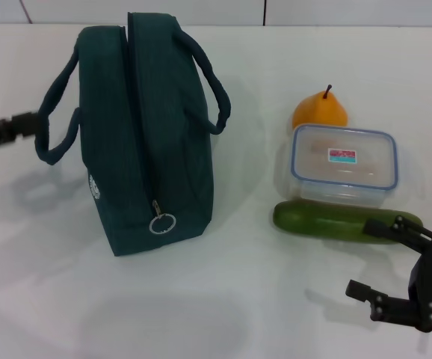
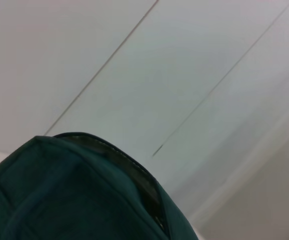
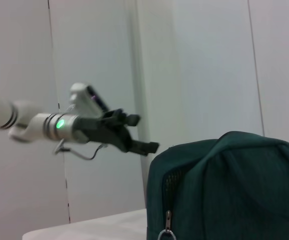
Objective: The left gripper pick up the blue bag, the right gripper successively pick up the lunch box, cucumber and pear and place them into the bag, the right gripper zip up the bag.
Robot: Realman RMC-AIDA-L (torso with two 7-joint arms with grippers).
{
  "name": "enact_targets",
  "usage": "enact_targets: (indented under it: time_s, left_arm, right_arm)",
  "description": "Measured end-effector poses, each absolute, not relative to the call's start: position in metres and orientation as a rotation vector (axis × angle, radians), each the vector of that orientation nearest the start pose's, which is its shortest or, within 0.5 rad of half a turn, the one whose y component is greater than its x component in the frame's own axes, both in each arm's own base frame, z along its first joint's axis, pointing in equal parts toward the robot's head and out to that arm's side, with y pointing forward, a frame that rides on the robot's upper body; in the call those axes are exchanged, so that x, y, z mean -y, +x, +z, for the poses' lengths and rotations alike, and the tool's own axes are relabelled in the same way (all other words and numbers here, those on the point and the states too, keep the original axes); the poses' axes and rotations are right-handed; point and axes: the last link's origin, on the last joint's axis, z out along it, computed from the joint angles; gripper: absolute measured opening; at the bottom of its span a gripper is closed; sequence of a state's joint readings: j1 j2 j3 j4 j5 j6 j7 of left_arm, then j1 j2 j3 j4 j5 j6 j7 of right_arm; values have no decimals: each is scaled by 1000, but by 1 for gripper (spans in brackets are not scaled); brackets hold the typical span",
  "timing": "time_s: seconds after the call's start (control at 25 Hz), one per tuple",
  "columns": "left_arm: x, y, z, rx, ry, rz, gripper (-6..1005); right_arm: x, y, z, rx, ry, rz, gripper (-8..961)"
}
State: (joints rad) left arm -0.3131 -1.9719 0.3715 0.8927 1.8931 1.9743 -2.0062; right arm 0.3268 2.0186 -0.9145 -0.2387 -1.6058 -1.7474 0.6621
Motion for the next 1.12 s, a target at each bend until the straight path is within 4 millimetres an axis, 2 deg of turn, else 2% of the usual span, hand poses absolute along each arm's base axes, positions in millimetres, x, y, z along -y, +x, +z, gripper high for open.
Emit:
enact_targets:
  time_s: [0.28, 0.4, 0.52, 0.72, 1.12]
  left_arm:
    - [-297, -252, 161, 1365, -2366, -796, 892]
    - [-310, -233, 165, 1430, -2336, -662, 891]
    - [-327, -220, 158, 1487, -2329, -480, 890]
    - [-343, -208, 144, 1496, -2351, -329, 889]
    - [-354, -209, 131, 1526, -2324, -267, 887]
  right_arm:
    - [-226, 299, -28, -240, -2601, 1065, 871]
    - [-225, 298, -28, -238, -2601, 1071, 871]
    - [-225, 298, -28, -236, -2599, 1078, 871]
    - [-225, 298, -28, -239, -2597, 1081, 871]
    - [-223, 298, -29, -257, -2591, 1089, 870]
